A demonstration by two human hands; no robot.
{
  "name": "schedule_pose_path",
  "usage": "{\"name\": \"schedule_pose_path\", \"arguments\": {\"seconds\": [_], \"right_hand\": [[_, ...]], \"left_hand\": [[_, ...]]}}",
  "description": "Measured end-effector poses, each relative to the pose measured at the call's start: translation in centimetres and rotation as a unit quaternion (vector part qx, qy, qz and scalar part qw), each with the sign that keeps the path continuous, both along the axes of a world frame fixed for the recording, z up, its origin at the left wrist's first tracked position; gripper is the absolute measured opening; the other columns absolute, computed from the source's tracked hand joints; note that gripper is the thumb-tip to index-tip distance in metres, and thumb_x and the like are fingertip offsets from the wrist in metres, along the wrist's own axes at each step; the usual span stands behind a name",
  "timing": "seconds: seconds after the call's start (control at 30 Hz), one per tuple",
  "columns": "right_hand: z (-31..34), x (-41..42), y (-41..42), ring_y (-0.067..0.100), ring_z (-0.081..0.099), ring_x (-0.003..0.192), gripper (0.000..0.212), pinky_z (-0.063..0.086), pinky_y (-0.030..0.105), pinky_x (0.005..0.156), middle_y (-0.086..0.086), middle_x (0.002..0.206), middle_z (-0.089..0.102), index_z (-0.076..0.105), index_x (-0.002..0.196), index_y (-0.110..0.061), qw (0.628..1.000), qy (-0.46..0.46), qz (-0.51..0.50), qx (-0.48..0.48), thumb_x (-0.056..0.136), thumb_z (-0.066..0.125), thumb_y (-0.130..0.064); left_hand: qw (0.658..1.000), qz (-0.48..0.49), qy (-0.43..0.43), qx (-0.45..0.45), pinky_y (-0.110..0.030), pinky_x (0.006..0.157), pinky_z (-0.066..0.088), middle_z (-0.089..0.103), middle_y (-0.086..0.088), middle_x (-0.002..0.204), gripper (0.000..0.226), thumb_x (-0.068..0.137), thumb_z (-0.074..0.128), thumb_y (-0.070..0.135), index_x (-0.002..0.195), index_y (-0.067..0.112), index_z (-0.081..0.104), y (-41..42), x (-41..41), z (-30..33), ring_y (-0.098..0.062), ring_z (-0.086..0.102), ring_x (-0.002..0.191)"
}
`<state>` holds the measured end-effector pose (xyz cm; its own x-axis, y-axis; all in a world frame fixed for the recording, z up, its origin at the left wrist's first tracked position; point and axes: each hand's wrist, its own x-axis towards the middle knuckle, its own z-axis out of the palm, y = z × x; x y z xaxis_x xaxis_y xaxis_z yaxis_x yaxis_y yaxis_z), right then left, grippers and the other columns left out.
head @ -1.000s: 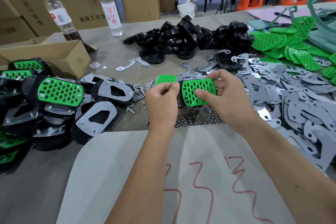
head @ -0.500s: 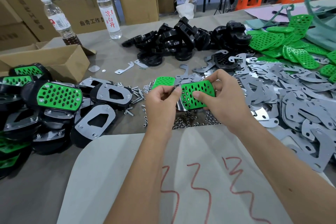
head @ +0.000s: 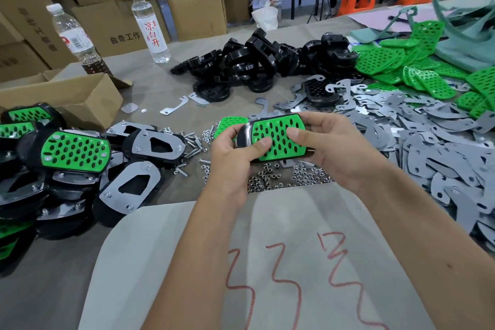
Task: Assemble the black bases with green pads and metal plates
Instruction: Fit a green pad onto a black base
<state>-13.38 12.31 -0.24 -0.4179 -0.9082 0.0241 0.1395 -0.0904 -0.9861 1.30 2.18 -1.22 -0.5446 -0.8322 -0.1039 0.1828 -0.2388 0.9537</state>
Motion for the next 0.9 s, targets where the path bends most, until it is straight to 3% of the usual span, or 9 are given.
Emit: {"name": "schedule_pose_path", "arguments": {"seconds": [0.13,0.23,0.37,0.47,0.57,0.77,0.9], "right_hand": [[0.0,-0.1,0.1,0.033,0.072,0.099,0.037,0.048,0.064,0.104,0.022,0.113,0.076,0.072,0.118,-0.001,1.0,-0.025,0.01,-0.009,0.083,0.072,-0.014],[-0.1,-0.4,0.2,0.032,0.073,0.101,0.039,0.054,0.055,0.1,0.022,0.115,0.075,0.07,0.122,0.0,0.999,-0.036,0.029,-0.025,0.085,0.07,-0.013],[-0.3,-0.3,0.2,0.038,0.072,0.111,0.034,0.06,0.047,0.095,0.023,0.119,0.073,0.065,0.129,0.001,0.998,-0.041,0.046,-0.028,0.096,0.061,0.003],[-0.5,0.2,-0.3,0.039,0.073,0.109,0.032,0.061,0.046,0.092,0.022,0.115,0.075,0.066,0.125,-0.001,1.0,-0.018,-0.008,-0.023,0.097,0.057,0.012],[-0.6,0.7,-0.7,0.035,0.075,0.103,0.034,0.064,0.041,0.086,0.022,0.114,0.075,0.063,0.129,0.005,0.996,-0.06,-0.061,-0.03,0.096,0.058,0.012],[-0.6,1.1,-0.7,0.035,0.072,0.109,0.036,0.063,0.039,0.089,0.023,0.121,0.072,0.06,0.133,0.006,0.993,-0.103,-0.039,-0.053,0.097,0.057,0.009],[-0.7,1.6,-1.1,0.027,0.077,0.098,0.025,0.063,0.032,0.08,0.013,0.109,0.079,0.068,0.118,-0.005,0.993,-0.062,-0.051,-0.081,0.096,0.061,0.006]], "left_hand": [[0.999,-0.04,0.023,0.016,-0.062,0.088,0.059,0.07,-0.029,0.122,0.06,0.071,0.079,0.005,0.127,-0.006,0.06,0.1,0.5,0.2,-0.045,0.072,0.106],[0.998,-0.044,0.027,0.017,-0.053,0.082,0.063,0.072,-0.027,0.119,0.057,0.07,0.079,0.008,0.123,-0.005,0.064,0.1,0.6,0.3,-0.04,0.074,0.101],[0.999,-0.007,0.046,0.028,-0.033,0.06,0.06,0.078,-0.017,0.104,0.027,0.088,0.07,-0.004,0.115,-0.001,0.066,-0.2,0.2,-0.2,-0.029,0.077,0.086],[0.998,0.017,0.055,0.026,-0.031,0.065,0.061,0.079,-0.013,0.102,0.02,0.092,0.07,-0.002,0.111,0.002,0.068,-0.2,-0.2,-0.6,-0.025,0.078,0.088],[0.999,0.009,0.054,0.004,-0.027,0.07,0.06,0.08,-0.006,0.099,0.026,0.087,0.074,-0.004,0.11,0.007,0.069,-0.2,-0.5,-0.8,-0.019,0.077,0.088],[0.997,0.016,0.066,0.021,-0.021,0.059,0.057,0.079,-0.005,0.087,0.03,0.082,0.072,-0.013,0.108,0.003,0.067,-0.6,-0.3,-0.2,-0.015,0.075,0.074],[0.996,0.019,0.076,0.044,-0.021,0.06,0.056,0.078,-0.008,0.092,0.034,0.081,0.072,-0.011,0.113,-0.001,0.067,-0.9,0.2,0.2,-0.016,0.075,0.076]]}}
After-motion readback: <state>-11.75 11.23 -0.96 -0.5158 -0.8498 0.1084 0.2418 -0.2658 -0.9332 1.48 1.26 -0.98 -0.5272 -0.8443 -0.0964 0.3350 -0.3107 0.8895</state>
